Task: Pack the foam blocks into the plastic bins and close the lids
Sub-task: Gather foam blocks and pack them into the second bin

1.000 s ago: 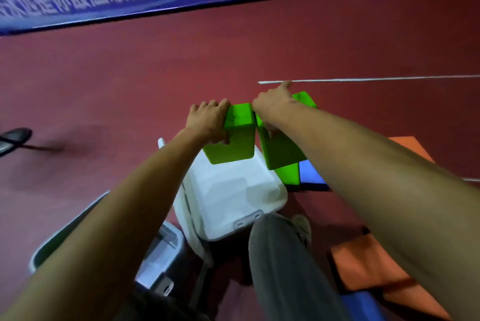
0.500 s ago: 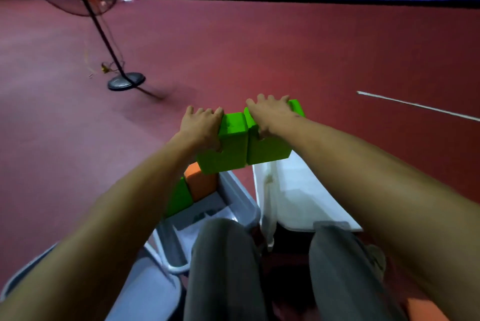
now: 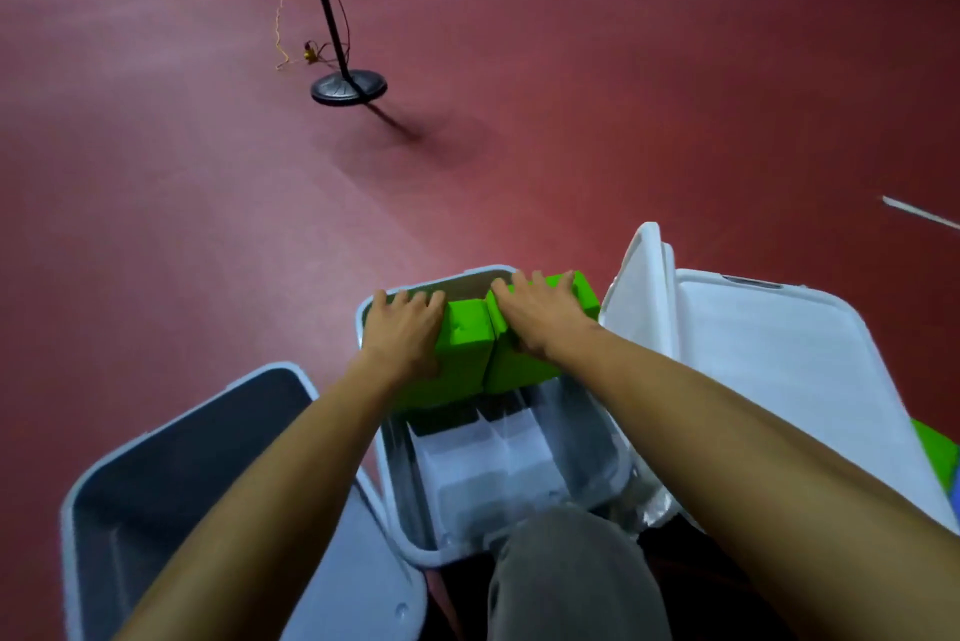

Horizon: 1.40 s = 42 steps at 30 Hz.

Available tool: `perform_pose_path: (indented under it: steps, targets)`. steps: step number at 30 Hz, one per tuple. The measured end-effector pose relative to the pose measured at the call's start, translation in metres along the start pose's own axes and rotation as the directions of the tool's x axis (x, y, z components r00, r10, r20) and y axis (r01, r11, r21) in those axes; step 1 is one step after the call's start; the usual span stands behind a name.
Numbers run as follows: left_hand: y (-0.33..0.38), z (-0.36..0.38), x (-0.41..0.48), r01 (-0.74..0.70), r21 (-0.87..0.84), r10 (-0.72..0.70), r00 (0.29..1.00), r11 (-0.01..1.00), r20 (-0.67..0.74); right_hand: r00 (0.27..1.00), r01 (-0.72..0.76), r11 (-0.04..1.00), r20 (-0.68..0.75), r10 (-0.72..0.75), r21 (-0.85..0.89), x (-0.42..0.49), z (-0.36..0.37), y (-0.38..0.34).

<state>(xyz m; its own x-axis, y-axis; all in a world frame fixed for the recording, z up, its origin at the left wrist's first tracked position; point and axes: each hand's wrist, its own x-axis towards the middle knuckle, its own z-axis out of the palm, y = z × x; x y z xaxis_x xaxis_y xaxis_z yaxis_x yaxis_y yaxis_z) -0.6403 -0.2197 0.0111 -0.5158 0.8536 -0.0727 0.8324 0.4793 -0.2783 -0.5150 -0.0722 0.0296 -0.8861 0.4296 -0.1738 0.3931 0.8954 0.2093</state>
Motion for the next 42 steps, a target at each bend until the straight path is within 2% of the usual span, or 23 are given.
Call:
perform_pose_path:
  steps: [5,13,23,29,33,36,42]
  targets:
    - [0.002,0.065,0.020,0.012,-0.015,-0.011,0.999,1.000,0.053,0.997,0.062,0.998,0.035,-0.062,0.001,0.045,0.055,-0.015]
    - [-0.001,0.136,0.058,0.118,-0.080,-0.107,0.986,0.990,0.127,0.992,0.115,0.993,0.051,-0.117,0.040,0.106,0.114,-0.025]
    - [-0.015,0.207,0.109,0.227,-0.039,-0.214,0.954,0.973,0.212,0.995,0.101,0.975,0.004,-0.104,0.200,0.172,0.191,-0.040]
    - [-0.013,0.241,0.113,0.242,-0.098,-0.216,0.951,0.965,0.222,0.992,0.076,0.960,0.079,-0.100,0.268,0.184,0.242,-0.037]
    - [-0.012,0.263,0.109,0.228,-0.160,-0.206,0.968,0.960,0.142,0.995,0.087,0.970,-0.071,-0.072,0.225,0.183,0.267,-0.040]
    - [-0.010,0.267,0.106,0.230,-0.176,-0.209,0.969,0.957,0.130,0.993,0.057,0.974,-0.112,-0.033,0.218,0.190,0.262,-0.035]
    - [0.007,0.273,0.109,0.315,-0.113,-0.297,0.943,0.942,0.149,0.980,0.157,0.987,-0.126,-0.151,0.037,0.200,0.249,-0.022]
